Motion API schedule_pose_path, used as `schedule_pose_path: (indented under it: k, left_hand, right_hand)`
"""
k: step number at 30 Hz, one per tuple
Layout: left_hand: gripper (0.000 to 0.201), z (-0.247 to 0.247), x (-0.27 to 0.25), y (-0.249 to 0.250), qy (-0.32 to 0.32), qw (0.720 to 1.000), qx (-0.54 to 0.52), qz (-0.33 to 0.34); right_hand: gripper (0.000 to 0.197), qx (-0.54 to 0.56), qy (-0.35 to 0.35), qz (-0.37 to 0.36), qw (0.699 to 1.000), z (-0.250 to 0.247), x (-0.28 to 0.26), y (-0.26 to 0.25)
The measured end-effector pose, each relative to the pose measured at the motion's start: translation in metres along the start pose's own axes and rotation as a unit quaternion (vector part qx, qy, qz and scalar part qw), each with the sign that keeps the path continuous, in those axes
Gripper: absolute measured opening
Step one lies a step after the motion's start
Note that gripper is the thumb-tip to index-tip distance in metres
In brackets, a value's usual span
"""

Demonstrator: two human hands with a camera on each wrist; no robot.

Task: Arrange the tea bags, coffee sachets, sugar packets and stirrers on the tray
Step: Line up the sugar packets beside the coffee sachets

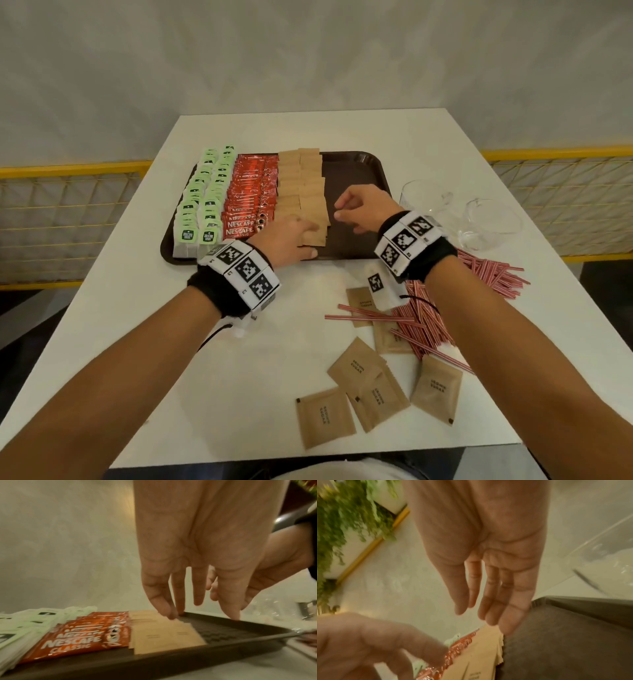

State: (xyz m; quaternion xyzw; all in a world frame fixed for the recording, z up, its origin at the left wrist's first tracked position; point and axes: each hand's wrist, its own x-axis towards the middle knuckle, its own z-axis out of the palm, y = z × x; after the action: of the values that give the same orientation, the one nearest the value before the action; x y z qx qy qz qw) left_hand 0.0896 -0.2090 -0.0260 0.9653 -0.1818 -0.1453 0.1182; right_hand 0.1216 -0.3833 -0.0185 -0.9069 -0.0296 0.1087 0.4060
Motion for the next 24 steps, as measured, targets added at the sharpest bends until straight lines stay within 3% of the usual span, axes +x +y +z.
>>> schedule_pose_path:
  k: [5,10,13,17,20,24]
  left_hand:
    - [0.052,0.018,-0.020,0.044,-0.099,0.993,-0.007,0.064]
    - [0.060,0.035,-0.004,0.075,-0.117,0.989,0.052,0.066]
    - [0.062,0.044,0.004,0.079,-0.128,0.987,0.083,0.044]
    - [0.044,0.042,0.011,0.075,-0.133,0.989,0.059,0.026]
    - [0.031,0.041,0.010,0.070,-0.133,0.991,0.019,0.016]
    - [0.033,0.041,0.007,0.064,-0.091,0.996,-0.011,0.002]
  right_hand:
    - [0.011,-0.049,-0.105,0.025,0.993,-0.008,-0.050,0.020]
    - [0.018,-0.114,-0.096,0.019,0.989,-0.015,-0.087,0.037]
    - [0.035,-0.180,-0.156,0.029,0.971,-0.014,-0.102,0.044]
    - [0.060,-0.272,-0.221,0.026,0.936,-0.006,-0.108,0.051]
    - [0.060,-0.283,-0.214,0.017,0.935,0.000,-0.105,0.052]
    - [0.049,-0.290,-0.159,-0.007,0.944,0.004,-0.098,0.051]
